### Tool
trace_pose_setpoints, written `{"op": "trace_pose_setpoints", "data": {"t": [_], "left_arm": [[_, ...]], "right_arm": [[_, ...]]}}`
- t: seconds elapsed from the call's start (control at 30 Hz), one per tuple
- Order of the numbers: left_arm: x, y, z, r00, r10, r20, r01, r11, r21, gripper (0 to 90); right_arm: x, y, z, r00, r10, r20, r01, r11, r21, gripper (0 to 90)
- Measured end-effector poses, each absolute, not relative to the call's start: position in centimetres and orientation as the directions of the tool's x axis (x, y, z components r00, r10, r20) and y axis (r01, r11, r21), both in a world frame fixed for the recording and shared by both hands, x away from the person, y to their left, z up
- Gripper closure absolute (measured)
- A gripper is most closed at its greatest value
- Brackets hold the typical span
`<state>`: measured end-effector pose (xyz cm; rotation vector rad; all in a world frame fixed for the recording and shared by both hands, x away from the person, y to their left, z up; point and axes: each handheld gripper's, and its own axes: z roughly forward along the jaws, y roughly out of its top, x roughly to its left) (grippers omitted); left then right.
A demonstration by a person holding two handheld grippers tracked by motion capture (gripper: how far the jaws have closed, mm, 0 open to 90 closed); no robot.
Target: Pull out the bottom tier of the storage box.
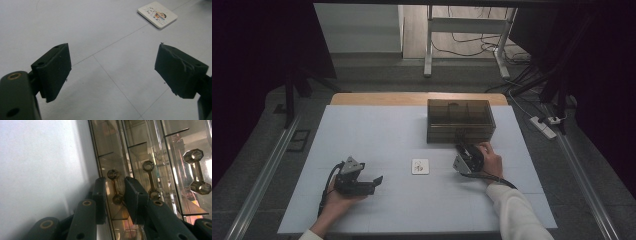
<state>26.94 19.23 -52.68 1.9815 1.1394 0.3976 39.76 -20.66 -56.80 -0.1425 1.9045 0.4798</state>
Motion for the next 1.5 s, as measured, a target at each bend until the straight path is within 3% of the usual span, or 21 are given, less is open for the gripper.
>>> {"op": "trace_pose_setpoints", "data": {"t": [0.67,1.5], "left_arm": [[26.94,19.24,-52.70,0.542,0.833,-0.114,0.582,-0.273,0.766,13.9],[26.83,19.40,-52.62,0.535,0.837,-0.114,0.579,-0.265,0.771,13.9]], "right_arm": [[39.87,-21.07,-57.06,-0.348,0.121,-0.930,-0.366,0.895,0.254,78.5],[40.13,-21.59,-57.10,-0.342,0.098,-0.935,-0.407,0.881,0.241,78.4]]}}
